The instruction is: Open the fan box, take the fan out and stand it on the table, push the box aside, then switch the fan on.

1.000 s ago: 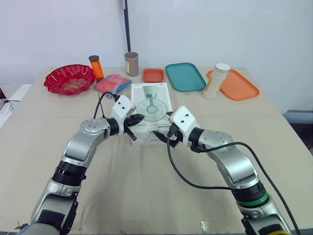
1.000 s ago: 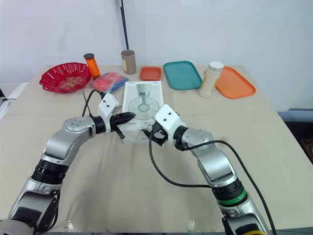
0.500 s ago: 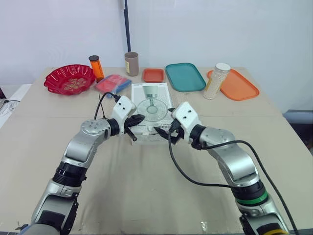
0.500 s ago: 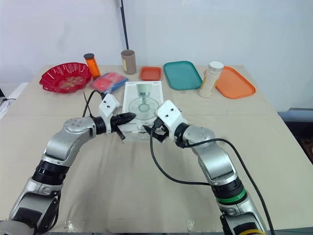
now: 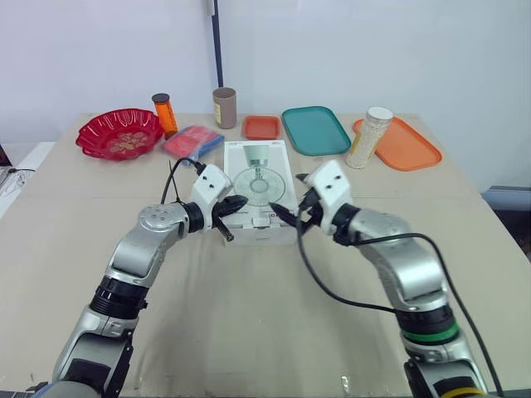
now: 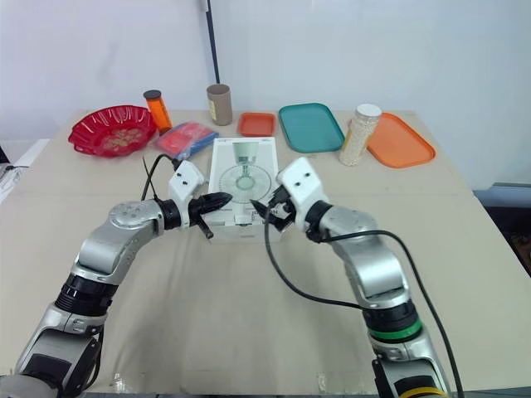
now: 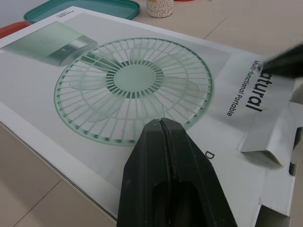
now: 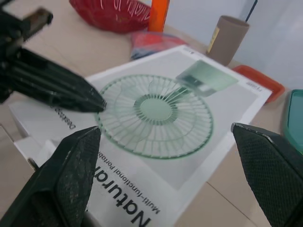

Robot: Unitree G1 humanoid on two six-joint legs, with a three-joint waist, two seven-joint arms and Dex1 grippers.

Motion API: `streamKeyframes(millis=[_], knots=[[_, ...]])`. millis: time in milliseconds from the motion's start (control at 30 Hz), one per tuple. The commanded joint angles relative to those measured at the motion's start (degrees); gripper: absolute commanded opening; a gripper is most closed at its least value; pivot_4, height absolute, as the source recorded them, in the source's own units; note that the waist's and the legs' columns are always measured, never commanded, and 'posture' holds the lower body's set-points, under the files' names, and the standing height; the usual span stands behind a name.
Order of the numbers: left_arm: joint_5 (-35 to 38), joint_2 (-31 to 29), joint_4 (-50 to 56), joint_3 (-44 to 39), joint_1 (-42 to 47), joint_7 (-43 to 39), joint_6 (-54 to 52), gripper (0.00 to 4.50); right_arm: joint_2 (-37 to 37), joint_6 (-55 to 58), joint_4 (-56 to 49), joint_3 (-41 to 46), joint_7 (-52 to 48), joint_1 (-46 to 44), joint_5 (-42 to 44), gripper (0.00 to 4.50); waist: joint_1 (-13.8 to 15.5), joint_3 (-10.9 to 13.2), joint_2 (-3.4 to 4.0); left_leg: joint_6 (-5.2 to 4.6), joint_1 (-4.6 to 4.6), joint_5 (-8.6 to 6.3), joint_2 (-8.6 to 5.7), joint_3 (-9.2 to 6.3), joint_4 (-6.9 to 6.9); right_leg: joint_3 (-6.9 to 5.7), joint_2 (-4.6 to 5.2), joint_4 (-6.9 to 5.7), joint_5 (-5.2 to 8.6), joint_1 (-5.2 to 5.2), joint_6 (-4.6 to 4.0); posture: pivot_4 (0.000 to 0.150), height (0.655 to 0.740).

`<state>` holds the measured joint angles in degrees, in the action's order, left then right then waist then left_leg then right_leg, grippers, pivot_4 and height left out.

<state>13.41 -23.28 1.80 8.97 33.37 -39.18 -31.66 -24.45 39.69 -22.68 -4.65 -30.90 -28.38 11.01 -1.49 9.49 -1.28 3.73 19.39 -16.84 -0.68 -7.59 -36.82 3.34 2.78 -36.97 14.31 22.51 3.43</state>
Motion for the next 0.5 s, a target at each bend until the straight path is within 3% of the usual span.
streamKeyframes(millis=[33, 233, 500], knots=[[-0.5, -0.4, -0.3, 0.6, -1.1, -0.5, -1.3, 0.02, -4.6, 0.6, -8.0, 1.9, -5.3, 4.8, 4.3, 4.5, 0.0, 0.0, 0.0, 0.0, 0.0, 0.0, 0.0, -0.01, 0.01, -0.01, 0.0, 0.0, 0.0, 0.0, 0.0, 0.15, 0.74], [-0.5, -0.7, -1.1, 0.4, -0.6, -0.9, -1.1, 0.02, -11.6, -3.8, -11.4, -0.2, -10.3, 13.2, 4.0, 4.5, -0.1, 0.0, 0.01, -0.01, -0.04, 0.0, -0.03, 0.07, 0.0, 0.01, 0.02, 0.02, 0.07, -0.04, 0.17, 0.15, 0.74], [-0.6, -0.8, -1.6, 0.5, 0.3, -1.4, -1.1, 0.02, -10.9, -8.5, -7.4, -4.5, -9.6, 13.8, 1.0, 4.5, 0.0, 0.0, 0.0, 0.01, -0.04, 0.01, -0.02, 0.03, 0.01, 0.0, 0.02, 0.02, 0.16, -0.06, 0.31, 0.15, 0.74]])
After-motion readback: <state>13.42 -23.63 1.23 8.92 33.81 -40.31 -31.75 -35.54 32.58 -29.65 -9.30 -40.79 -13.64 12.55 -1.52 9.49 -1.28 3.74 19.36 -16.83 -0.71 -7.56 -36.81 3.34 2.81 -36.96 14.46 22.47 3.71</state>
